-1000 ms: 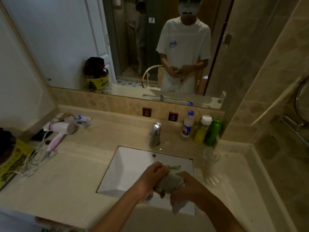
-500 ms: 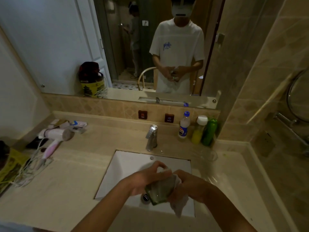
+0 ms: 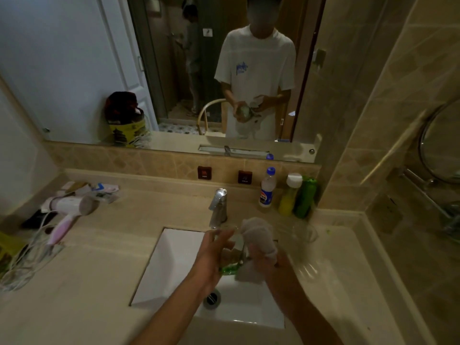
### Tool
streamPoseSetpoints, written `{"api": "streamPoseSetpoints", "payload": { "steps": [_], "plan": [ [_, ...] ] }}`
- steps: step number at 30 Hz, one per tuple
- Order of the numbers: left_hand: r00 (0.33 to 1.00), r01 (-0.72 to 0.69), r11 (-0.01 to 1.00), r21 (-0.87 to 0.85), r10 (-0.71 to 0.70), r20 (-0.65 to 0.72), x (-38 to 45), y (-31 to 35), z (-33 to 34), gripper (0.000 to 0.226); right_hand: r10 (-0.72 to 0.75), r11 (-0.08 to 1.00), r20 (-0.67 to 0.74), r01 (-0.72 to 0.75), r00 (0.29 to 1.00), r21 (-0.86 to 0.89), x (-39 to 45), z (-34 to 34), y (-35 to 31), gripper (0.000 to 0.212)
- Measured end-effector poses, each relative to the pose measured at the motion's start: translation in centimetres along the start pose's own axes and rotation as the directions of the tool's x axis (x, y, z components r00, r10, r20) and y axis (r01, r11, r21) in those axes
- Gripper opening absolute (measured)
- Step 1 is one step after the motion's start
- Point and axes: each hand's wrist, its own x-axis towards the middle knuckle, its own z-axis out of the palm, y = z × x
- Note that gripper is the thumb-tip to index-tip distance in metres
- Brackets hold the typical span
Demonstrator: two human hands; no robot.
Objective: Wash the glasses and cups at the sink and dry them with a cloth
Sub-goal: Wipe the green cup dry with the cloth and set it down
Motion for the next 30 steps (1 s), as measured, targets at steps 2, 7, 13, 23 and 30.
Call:
{"api": "streamPoseSetpoints", "payload": {
  "steps": [2,7,13,23,30],
  "plan": [
    [1.0,-0.018,0.998,-0.054,0.016,-0.024,0.3,0.2,1.0,0.051,-0.071,0.989,0.051,0.077,0.996,-0.125,-0.3,1.8,1.0,0.028],
    [1.0,-0.013,0.999,-0.046,0.013,-0.004,0.6,0.1,2.0,0.033,-0.26,0.922,-0.004,0.247,0.966,-0.298,1.0,2.5,1.3,0.06],
    [0.999,-0.035,0.999,0.019,0.035,-0.004,1.5,0.3,2.6,0.04,0.174,0.983,-0.104,-0.167,0.979,0.074,3.6,1.3,0.6,0.045],
    [0.957,-0.266,0.928,0.261,0.287,-0.045,4.2,-0.9,3.1,0.1,0.349,0.551,0.054,-0.252,0.935,0.796,1.7,0.6,1.8,0.058],
    [0.971,-0.228,0.952,0.203,0.239,-0.031,5.1,-0.6,2.4,0.095,0.346,0.541,0.127,-0.309,0.93,0.782,1.0,-1.3,2.4,0.072]
  ]
}}
